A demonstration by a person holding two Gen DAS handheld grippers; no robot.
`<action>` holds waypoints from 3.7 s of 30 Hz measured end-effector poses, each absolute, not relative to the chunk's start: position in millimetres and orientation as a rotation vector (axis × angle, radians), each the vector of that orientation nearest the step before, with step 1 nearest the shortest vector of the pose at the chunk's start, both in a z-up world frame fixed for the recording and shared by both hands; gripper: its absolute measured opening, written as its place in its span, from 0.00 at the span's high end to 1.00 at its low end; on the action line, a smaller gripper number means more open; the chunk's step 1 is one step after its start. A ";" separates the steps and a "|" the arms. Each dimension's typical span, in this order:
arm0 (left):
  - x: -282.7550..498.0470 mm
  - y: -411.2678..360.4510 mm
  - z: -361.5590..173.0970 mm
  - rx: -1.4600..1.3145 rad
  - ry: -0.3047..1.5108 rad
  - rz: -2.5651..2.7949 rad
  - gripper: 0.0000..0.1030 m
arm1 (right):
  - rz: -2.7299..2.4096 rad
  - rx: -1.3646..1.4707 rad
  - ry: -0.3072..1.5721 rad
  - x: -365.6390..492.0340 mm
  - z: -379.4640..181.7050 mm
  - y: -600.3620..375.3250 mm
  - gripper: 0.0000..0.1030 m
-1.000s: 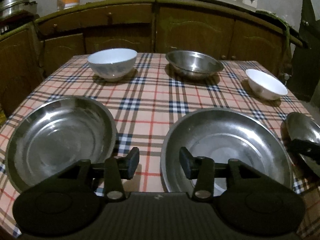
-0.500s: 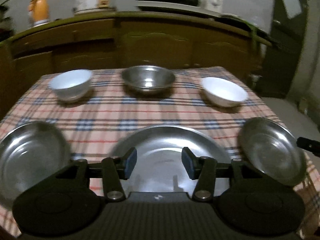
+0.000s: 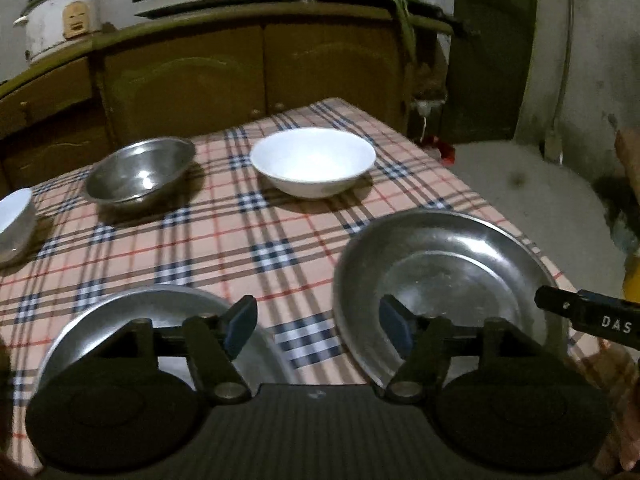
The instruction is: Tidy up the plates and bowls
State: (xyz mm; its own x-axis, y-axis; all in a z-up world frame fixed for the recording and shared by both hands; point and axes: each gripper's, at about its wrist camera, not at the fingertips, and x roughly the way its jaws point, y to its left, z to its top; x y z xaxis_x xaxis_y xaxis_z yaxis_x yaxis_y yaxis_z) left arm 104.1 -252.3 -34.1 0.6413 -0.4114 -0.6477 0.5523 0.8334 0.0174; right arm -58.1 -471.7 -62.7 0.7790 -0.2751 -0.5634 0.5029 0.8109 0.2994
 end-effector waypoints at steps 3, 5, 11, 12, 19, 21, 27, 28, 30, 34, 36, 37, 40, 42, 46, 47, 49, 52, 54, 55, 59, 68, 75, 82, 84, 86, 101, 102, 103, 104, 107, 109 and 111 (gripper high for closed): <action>113.1 -267.1 -43.9 0.237 0.711 -0.549 0.32 | -0.418 0.493 0.537 -53.9 -66.8 -476.9 0.21; 118.0 -275.4 -49.7 0.253 0.727 -0.549 0.32 | -0.408 0.511 0.539 -51.9 -68.4 -477.9 0.21; 124.1 -289.5 -62.9 0.269 0.814 -0.585 0.60 | -0.365 0.522 0.549 -44.4 -70.2 -473.5 0.54; 123.8 -290.6 -64.3 0.277 0.815 -0.573 0.62 | -0.371 0.522 0.548 -44.5 -70.5 -473.2 0.58; 123.5 -277.3 -52.9 0.211 0.810 -0.557 0.76 | -0.367 0.553 0.501 -53.3 -68.2 -474.9 0.66; 119.8 -273.6 -47.6 0.207 0.793 -0.555 0.77 | -0.356 0.530 0.476 -57.1 -64.5 -470.1 0.66; 106.4 -262.2 -29.6 0.205 0.750 -0.560 0.79 | -0.337 0.482 0.444 -70.1 -48.1 -454.1 0.66; 103.8 -259.8 -26.4 0.206 0.742 -0.557 0.79 | -0.331 0.482 0.435 -72.6 -43.1 -451.5 0.66; 100.0 -253.8 -20.5 0.197 0.735 -0.551 0.79 | -0.328 0.468 0.418 -76.4 -33.6 -445.7 0.66; 90.9 -242.2 -8.2 0.184 0.701 -0.531 0.79 | -0.314 0.430 0.405 -82.4 -16.6 -431.2 0.66; 86.5 -235.8 -1.5 0.181 0.683 -0.525 0.79 | -0.307 0.422 0.401 -84.0 -10.1 -425.3 0.66; 84.3 -232.9 1.3 0.183 0.674 -0.522 0.79 | -0.303 0.419 0.397 -84.8 -6.3 -421.9 0.66; 77.8 -220.9 10.7 0.174 0.655 -0.502 0.79 | -0.287 0.398 0.384 -86.7 5.2 -410.5 0.66; 74.1 -211.4 15.4 0.165 0.647 -0.485 0.79 | -0.270 0.385 0.375 -87.4 12.1 -401.8 0.66; 67.5 -192.9 24.1 0.158 0.624 -0.446 0.79 | -0.236 0.364 0.368 -86.2 22.1 -381.4 0.66; 65.7 -187.9 26.3 0.157 0.617 -0.434 0.79 | -0.228 0.359 0.368 -85.7 23.4 -377.1 0.66; 63.3 -178.0 30.7 0.152 0.605 -0.414 0.79 | -0.209 0.344 0.367 -84.0 27.4 -365.7 0.66; 60.9 -163.8 36.9 0.133 0.594 -0.386 0.79 | -0.182 0.331 0.367 -80.3 32.9 -352.1 0.66; 59.1 -154.4 39.9 0.119 0.588 -0.375 0.79 | -0.167 0.327 0.366 -79.0 35.9 -344.4 0.66; 58.0 -150.1 41.1 0.114 0.587 -0.369 0.79 | -0.159 0.325 0.366 -77.9 37.5 -340.8 0.66; 53.2 -134.7 45.2 0.105 0.577 -0.342 0.79 | -0.135 0.305 0.364 -74.1 43.6 -326.0 0.66; 47.6 -106.7 48.9 0.075 0.562 -0.303 0.79 | -0.098 0.274 0.361 -67.4 51.0 -298.5 0.66; 46.9 -88.0 45.6 0.055 0.563 -0.271 0.79 | -0.072 0.252 0.374 -60.0 49.5 -278.4 0.66; 50.4 -72.5 38.9 0.044 0.577 -0.249 0.79 | -0.054 0.235 0.400 -50.4 41.7 -263.8 0.66; 52.1 -69.2 35.7 0.040 0.584 -0.244 0.79 | -0.051 0.229 0.409 -47.2 38.5 -260.3 0.66; 54.4 -66.5 32.1 0.035 0.593 -0.242 0.79 | -0.049 0.223 0.419 -43.8 35.4 -257.0 0.66; 69.0 -63.0 1.6 0.051 0.657 -0.232 0.79 | -0.053 0.234 0.514 -19.4 -2.9 -250.3 0.66; 69.4 -63.5 -1.7 0.056 0.663 -0.234 0.79 | -0.053 0.235 0.521 -18.4 -6.2 -250.6 0.66; 69.8 -64.0 -4.7 0.061 0.667 -0.235 0.79 | -0.055 0.237 0.532 -17.0 -10.4 -250.9 0.66; 70.1 -64.5 -7.7 0.067 0.672 -0.234 0.79 | -0.055 0.240 0.540 -16.2 -14.1 -251.5 0.66; 72.4 -65.8 -16.4 0.082 0.682 -0.235 0.78 | -0.059 0.243 0.561 -13.4 -24.6 -251.8 0.66; 75.0 -66.0 -21.5 0.084 0.691 -0.238 0.78 | -0.064 0.244 0.573 -10.6 -31.0 -252.6 0.66; 76.6 -67.3 -25.8 0.092 0.698 -0.240 0.78 | -0.065 0.246 0.582 -8.8 -35.4 -253.6 0.66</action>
